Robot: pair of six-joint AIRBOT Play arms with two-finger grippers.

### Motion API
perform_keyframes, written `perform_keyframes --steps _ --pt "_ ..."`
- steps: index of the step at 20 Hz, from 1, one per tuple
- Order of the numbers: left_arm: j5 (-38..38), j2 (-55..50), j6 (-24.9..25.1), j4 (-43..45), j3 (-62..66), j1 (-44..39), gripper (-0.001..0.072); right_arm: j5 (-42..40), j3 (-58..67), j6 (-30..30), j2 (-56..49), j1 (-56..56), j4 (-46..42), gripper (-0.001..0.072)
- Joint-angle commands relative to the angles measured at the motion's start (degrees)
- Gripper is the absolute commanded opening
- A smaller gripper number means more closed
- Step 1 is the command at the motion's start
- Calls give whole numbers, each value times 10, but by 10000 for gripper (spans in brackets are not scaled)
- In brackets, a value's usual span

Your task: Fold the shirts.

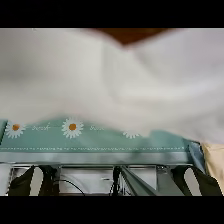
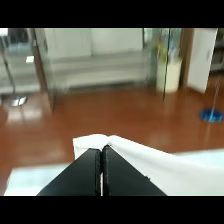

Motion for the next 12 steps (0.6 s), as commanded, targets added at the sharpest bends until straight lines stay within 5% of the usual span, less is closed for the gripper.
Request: perform_keyframes --steps 1,6,10,12 --pt "-174 15 -11 68 16 -10 21 160 26 19 11 9 -80 20" --pt "-188 35 -13 83 -140 -42 21 250 -59 7 -12 61 -88 19" --pt "-175 65 -10 25 -463 -43 20 224 -306 -18 -16 63 -82 19" --pt "-107 59 5 -3 -582 -44 20 158 -424 -19 -34 81 -92 19"
